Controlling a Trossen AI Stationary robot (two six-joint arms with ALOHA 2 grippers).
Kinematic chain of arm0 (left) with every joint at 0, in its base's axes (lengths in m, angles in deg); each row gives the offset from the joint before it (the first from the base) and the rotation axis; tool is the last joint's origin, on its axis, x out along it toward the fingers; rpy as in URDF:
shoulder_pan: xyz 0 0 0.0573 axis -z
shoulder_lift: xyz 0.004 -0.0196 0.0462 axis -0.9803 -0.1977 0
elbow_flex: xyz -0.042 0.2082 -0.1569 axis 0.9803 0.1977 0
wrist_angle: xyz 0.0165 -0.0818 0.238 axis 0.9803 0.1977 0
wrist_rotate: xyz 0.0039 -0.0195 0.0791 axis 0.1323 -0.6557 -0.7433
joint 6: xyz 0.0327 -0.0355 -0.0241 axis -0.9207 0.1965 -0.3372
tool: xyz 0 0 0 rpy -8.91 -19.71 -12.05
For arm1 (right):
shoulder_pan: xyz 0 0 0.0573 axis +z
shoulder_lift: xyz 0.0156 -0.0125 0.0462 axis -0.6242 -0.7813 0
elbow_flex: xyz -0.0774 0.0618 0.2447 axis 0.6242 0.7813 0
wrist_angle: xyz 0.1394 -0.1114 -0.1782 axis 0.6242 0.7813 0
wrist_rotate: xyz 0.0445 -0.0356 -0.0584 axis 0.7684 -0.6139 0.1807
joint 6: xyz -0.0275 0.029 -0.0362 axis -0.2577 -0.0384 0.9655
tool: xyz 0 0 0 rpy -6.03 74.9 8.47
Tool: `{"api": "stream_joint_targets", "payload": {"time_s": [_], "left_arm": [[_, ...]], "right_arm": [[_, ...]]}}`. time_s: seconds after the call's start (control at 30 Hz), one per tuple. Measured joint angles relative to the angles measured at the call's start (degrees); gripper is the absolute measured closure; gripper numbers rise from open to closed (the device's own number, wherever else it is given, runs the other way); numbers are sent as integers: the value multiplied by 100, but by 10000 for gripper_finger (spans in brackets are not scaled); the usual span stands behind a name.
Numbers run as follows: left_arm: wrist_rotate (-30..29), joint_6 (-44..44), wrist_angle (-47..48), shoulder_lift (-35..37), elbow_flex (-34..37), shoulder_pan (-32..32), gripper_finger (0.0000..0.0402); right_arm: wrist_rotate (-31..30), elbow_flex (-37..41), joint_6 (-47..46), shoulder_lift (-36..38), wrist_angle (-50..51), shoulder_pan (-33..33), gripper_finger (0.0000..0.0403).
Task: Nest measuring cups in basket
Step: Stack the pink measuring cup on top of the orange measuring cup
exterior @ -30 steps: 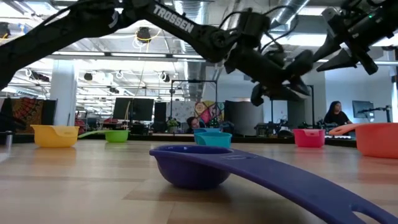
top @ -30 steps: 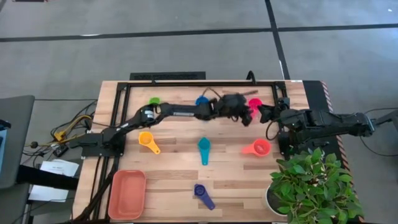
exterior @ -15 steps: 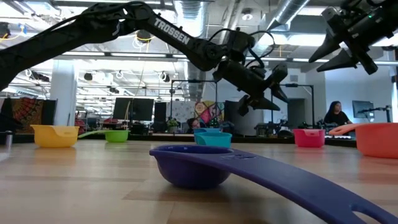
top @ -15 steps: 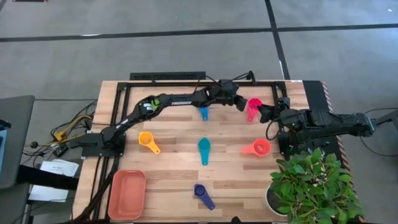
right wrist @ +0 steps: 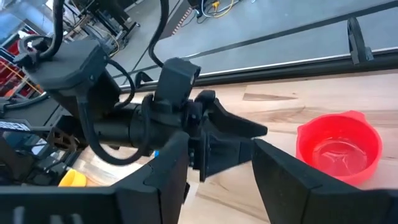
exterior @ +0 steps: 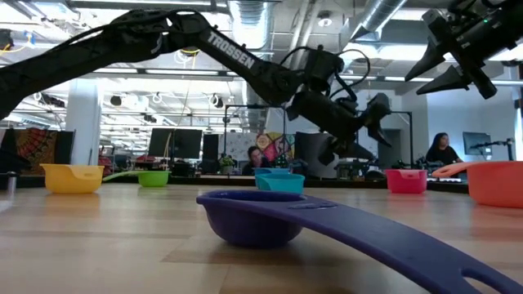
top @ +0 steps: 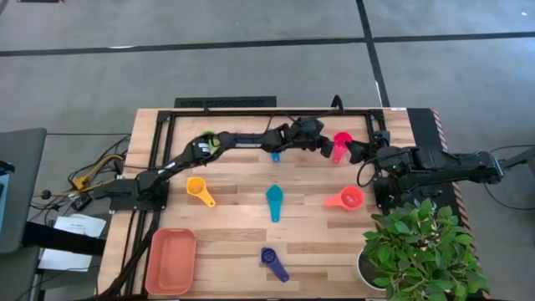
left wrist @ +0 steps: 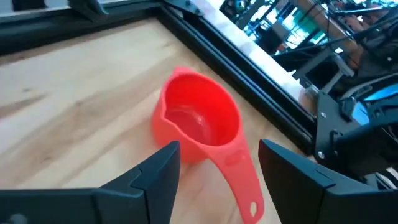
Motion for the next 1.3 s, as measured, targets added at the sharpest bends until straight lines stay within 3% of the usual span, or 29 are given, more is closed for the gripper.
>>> {"api": "stream_joint_targets", "payload": {"time_s": [0.27, 0.43, 0.8, 1.3], "left_arm": [[-69, 181, -631, -431, -13, 106, 195], [150, 571, -547, -651, -172, 158, 195], [136, 96, -401, -658, -208, 347, 198], [90, 415, -450, -658, -206, 290, 300]], "right_arm": [[39, 0, -166, 0, -2, 2, 204], [181, 0, -169, 0, 17, 2, 203], [309, 0, -210, 0, 24, 0, 202], [311, 0, -160, 0, 25, 0, 226]]}}
